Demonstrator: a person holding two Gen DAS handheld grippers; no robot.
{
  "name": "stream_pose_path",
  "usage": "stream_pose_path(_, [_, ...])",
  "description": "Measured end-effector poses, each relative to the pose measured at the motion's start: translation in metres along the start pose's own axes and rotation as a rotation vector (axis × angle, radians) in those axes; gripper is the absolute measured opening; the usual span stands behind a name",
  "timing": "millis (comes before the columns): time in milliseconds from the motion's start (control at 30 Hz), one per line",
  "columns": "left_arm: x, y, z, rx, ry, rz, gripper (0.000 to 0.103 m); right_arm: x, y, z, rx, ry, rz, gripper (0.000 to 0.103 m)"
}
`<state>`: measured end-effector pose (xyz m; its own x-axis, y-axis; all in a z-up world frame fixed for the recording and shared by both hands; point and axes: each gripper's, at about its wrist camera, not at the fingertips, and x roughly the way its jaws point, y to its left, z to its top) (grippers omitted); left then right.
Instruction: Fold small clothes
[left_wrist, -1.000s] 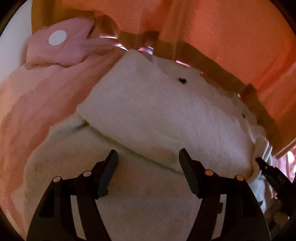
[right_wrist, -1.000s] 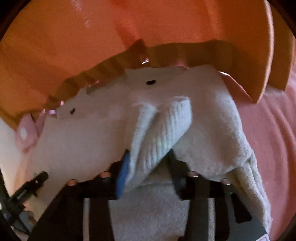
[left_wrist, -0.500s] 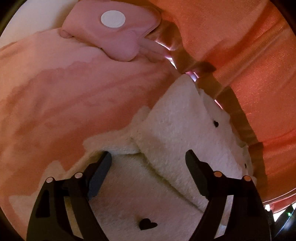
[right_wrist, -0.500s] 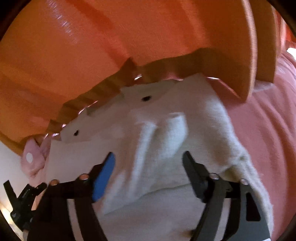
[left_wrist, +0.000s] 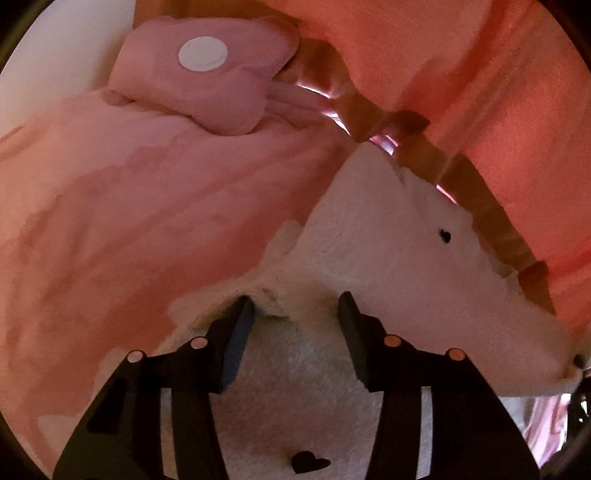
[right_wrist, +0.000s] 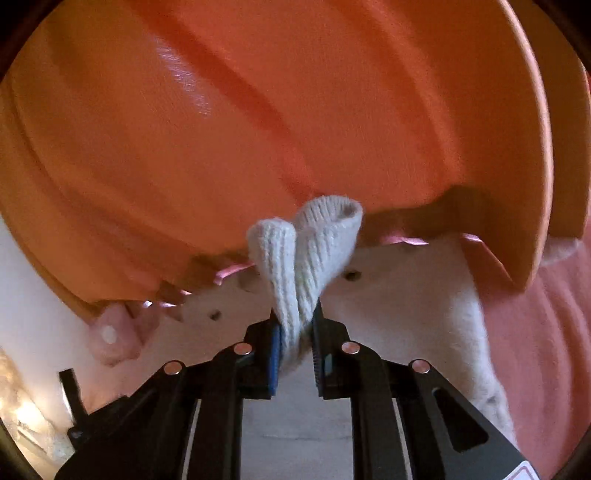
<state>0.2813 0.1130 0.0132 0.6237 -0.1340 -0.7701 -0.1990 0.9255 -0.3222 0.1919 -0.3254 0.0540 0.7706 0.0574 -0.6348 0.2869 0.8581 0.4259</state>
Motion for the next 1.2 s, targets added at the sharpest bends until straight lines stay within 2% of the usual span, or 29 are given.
stream_pose_path(67, [0.000,-0.005,-0.003,0.029,0.000,0.017,0.046,0.028,-0.027,-0.019,0.052,0.109,-0.096,0.013])
stream_pose_path(100, [0.000,-0.006,-0.005,0.038,-0.003,0.024,0.046,0.028,-0.034,-0.024,0.081,0.097,-0.062,0.013])
stream_pose_path(200, [0.001,-0.009,-0.007,0.063,-0.011,0.049,0.046,0.011,-0.022,-0.013,0.041,0.039,-0.072,0.018])
stream_pose_path(233, [0.001,-0.010,-0.008,0.068,-0.013,0.056,0.046,0.009,-0.019,-0.012,0.019,0.024,-0.095,0.018])
stream_pose_path(300, [0.000,-0.013,-0.011,0.102,-0.018,0.079,0.046,0.017,-0.020,-0.019,-0.029,0.058,-0.195,0.019])
stream_pose_path(333, [0.000,-0.015,-0.012,0.115,-0.021,0.088,0.047,0.019,-0.026,-0.023,-0.017,0.071,-0.212,0.020])
stream_pose_path(367, [0.001,-0.016,-0.013,0.122,-0.021,0.094,0.047,0.014,-0.031,-0.026,0.022,0.051,-0.213,0.022])
stream_pose_path(400, [0.001,-0.016,-0.013,0.124,-0.020,0.096,0.047,0.008,-0.032,-0.025,0.043,0.031,-0.249,0.022])
stream_pose_path(433, [0.000,-0.016,-0.013,0.125,-0.017,0.098,0.047,-0.004,-0.027,-0.022,0.051,-0.011,-0.305,0.023])
stream_pose_path(467, [0.001,-0.016,-0.014,0.125,-0.014,0.098,0.047,-0.021,-0.017,-0.019,0.044,-0.083,-0.337,0.028])
stream_pose_path(500, [0.001,-0.016,-0.013,0.124,-0.009,0.098,0.047,-0.035,-0.002,-0.016,0.018,-0.139,-0.325,0.029])
stream_pose_path(567, [0.002,-0.016,-0.013,0.123,0.000,0.099,0.047,-0.041,0.046,-0.008,-0.101,-0.148,-0.186,0.029])
stream_pose_path(633, [0.001,-0.015,-0.012,0.125,0.010,0.097,0.047,-0.026,0.095,-0.007,-0.238,-0.085,-0.085,0.030])
stream_pose_path(700, [0.002,-0.014,-0.013,0.125,0.018,0.092,0.047,0.008,0.150,-0.010,-0.372,0.018,0.045,0.040])
stream_pose_path(767, [0.003,-0.013,-0.011,0.125,0.027,0.086,0.048,0.049,0.197,-0.013,-0.478,0.101,0.111,0.043])
stream_pose_path(867, [0.004,-0.011,-0.008,0.117,0.042,0.073,0.048,0.105,0.244,-0.020,-0.575,0.156,0.123,0.050])
stream_pose_path(967, [0.004,-0.012,-0.009,0.128,0.044,0.073,0.048,0.150,0.265,-0.020,-0.575,0.230,0.151,0.055])
stream_pose_path(1033, [0.004,-0.011,-0.009,0.136,0.045,0.070,0.048,0.185,0.277,-0.025,-0.580,0.260,0.124,0.056])
stream_pose_path(1167, [0.006,-0.010,-0.009,0.129,0.056,0.060,0.049,0.229,0.290,-0.036,-0.597,0.312,0.108,0.056])
stream_pose_path(1200, [0.006,-0.010,-0.009,0.129,0.057,0.059,0.049,0.235,0.293,-0.039,-0.613,0.320,0.108,0.042])
